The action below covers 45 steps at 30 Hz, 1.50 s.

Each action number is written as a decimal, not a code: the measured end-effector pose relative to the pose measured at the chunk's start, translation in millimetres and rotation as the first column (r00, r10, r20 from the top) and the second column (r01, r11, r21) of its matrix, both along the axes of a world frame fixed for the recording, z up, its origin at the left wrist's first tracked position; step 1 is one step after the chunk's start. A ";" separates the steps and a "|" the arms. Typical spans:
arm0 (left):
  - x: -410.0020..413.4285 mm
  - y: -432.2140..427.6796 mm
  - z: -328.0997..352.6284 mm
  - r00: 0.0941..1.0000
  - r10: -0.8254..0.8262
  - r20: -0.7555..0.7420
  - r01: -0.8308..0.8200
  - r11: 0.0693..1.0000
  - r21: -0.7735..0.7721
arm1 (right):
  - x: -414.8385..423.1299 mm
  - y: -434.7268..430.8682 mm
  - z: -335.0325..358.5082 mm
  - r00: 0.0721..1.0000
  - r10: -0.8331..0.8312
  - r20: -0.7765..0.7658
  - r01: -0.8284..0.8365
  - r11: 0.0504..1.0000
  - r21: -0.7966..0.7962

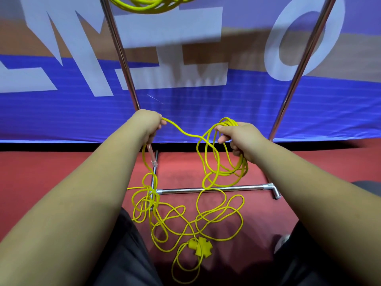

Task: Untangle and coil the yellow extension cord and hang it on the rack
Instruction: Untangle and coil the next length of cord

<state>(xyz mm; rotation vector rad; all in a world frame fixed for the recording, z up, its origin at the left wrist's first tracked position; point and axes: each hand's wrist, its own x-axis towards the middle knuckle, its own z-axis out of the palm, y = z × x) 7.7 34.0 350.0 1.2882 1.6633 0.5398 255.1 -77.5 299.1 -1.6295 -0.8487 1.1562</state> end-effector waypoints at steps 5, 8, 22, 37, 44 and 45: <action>4.5 4.9 10.6 0.972 0.014 0.233 -0.038 0.995 0.096 | 3.7 -0.2 -2.6 0.998 0.055 0.026 -0.054 0.998 -0.025; 2.1 12.8 15.3 0.941 0.145 0.307 -0.199 0.968 0.153 | 9.0 -2.2 -7.0 0.987 0.129 0.093 -0.124 0.990 -0.062; 31.3 5.5 0.0 0.974 -0.221 -0.054 0.228 0.932 0.283 | 38.8 -19.0 -13.9 0.978 0.129 0.165 -0.098 0.979 -0.179; 69.9 -49.3 28.9 0.470 -0.783 -0.407 0.875 0.354 0.330 | 20.4 -23.8 4.7 0.883 0.338 -0.327 -0.437 0.845 -0.307; 79.5 -72.7 26.1 0.390 -0.857 -0.338 0.919 0.338 0.204 | 8.4 -19.1 -4.7 0.916 0.219 -0.336 -0.275 0.953 -0.129; 79.5 -72.2 25.6 0.408 -0.839 -0.360 0.913 0.366 0.183 | 8.7 -16.2 -6.0 0.922 0.194 -0.335 -0.243 0.964 -0.110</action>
